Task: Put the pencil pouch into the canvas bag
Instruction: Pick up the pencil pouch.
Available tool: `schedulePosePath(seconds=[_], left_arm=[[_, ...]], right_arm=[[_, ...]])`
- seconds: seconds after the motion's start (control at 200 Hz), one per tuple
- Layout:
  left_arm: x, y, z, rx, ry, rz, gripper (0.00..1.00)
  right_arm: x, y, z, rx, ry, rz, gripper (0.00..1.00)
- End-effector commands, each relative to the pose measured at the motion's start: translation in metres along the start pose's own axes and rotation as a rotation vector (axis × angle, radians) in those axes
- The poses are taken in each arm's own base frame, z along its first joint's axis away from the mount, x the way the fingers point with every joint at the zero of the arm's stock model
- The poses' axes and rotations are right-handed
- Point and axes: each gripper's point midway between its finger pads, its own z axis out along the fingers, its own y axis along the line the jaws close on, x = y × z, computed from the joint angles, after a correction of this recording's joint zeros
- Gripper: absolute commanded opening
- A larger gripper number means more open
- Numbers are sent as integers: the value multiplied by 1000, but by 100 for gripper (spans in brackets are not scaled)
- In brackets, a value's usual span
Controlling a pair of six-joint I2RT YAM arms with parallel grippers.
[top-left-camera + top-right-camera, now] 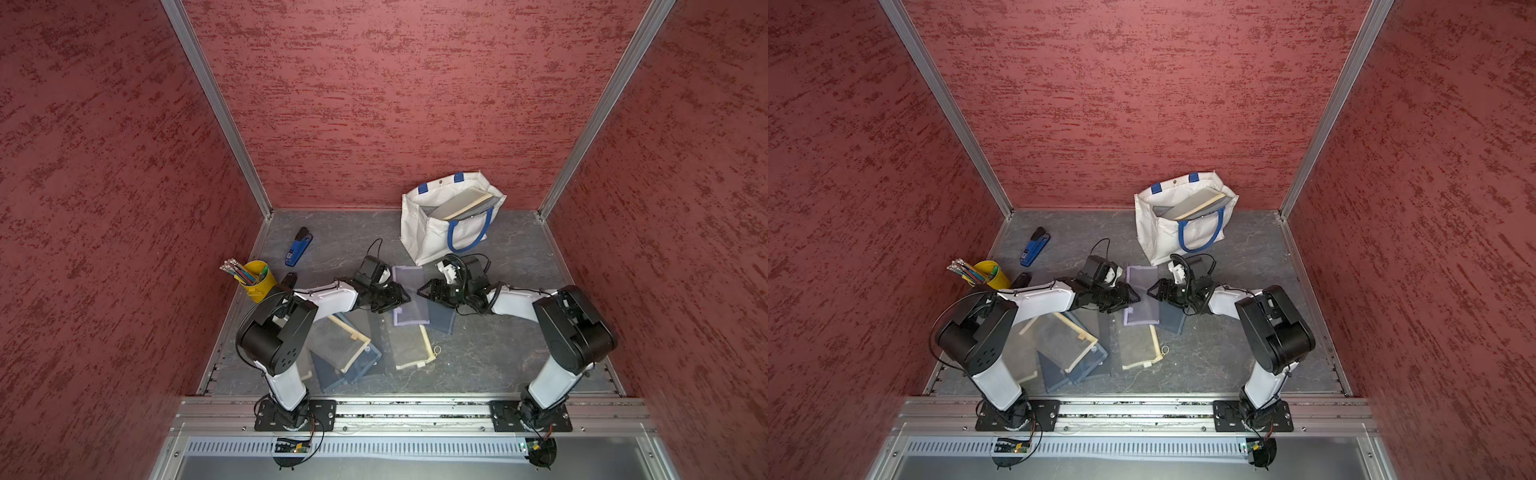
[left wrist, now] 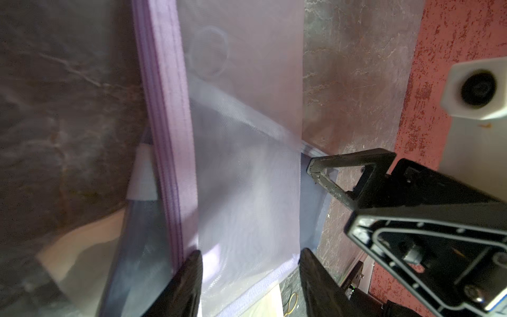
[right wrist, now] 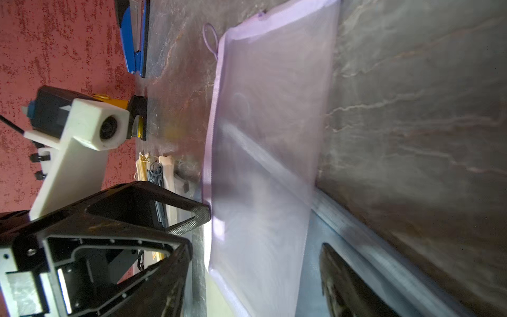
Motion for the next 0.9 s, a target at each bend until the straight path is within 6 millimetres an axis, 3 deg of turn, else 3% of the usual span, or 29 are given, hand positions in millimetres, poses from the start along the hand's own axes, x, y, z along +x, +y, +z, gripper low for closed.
schedulePosePath(seconds=[0.0,0.291,0.897], left_arm=[[-8,-9,-5,9,-54,15,57],[-7,3,-25,-21,-92,-11,54],[-3,15,14,-22,-48,-28,52]], right_arm=[[0,5,3,-29,-8,-12,75],[9,1,5,-43,7,3,74],[15,8,18,-70,35,-1,68]])
